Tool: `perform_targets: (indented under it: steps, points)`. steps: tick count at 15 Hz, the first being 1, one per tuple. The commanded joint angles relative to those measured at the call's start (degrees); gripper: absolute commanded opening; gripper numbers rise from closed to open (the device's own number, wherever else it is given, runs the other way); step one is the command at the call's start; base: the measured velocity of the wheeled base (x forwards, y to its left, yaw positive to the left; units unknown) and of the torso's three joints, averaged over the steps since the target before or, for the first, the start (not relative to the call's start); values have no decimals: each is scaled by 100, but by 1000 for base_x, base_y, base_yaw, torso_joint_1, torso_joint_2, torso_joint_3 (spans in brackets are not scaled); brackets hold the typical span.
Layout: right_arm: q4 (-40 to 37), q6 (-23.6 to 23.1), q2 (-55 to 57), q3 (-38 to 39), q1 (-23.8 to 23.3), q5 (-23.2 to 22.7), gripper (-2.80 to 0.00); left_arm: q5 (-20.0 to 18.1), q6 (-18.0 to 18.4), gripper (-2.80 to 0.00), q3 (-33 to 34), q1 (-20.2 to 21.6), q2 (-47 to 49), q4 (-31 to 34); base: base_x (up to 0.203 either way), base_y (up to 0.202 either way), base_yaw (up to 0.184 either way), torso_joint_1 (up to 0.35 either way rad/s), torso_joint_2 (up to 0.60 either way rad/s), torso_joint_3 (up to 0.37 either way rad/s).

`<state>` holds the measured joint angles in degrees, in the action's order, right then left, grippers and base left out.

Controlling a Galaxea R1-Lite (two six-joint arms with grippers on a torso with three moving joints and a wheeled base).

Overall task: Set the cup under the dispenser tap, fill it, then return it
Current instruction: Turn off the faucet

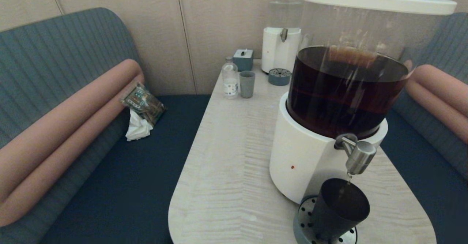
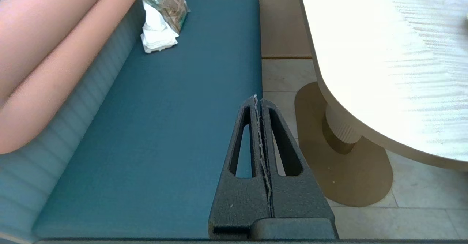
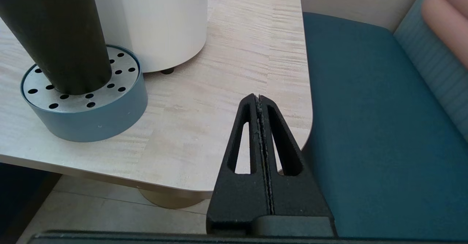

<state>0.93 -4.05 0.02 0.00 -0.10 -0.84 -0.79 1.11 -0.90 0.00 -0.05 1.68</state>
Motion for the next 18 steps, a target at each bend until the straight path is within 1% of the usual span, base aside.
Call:
perform_targets:
  steps: [1,4,5,8,9,10,13,15,17,18]
  points:
    - [4,-8,-29,35,1,-4,-280,0,36,-280,2,0,13,-1,0,0,0,0,0,0]
    - [4,-8,-29,38,1,-4,-280,35,-50,-280,2,0,5,8,0,0,0,0,0,0]
    - [4,-8,-37,39,1,-4,-280,139,-66,-280,10,0,5,0,0,0,0,0,0,0]
    - [-2,-8,-29,35,1,-4,-280,152,-85,-280,7,0,5,-36,0,0,0,0,0,0]
    - [4,-8,-29,40,1,-4,-280,169,-74,-280,-85,0,6,-28,0,0,0,0,0,0]
    - [4,-8,-29,35,1,-4,-280,175,-72,-280,-386,0,24,4,0,0,0,0,0,0]
    - [1,-8,-37,36,1,-4,-280,156,-84,-280,-1981,0,299,380,0,0,0,0,0,0]
    - [3,-8,-29,35,1,-4,-280,115,-85,-280,-3107,0,858,695,0,0,0,0,0,0]
    - [4,-8,-29,44,1,-4,-280,42,-87,-280,-3897,0,1533,844,0,0,0,0,0,0]
    - [-2,-8,-29,35,1,-4,-280,-94,-92,-280,-4190,0,1846,886,0,0,0,0,0,0]
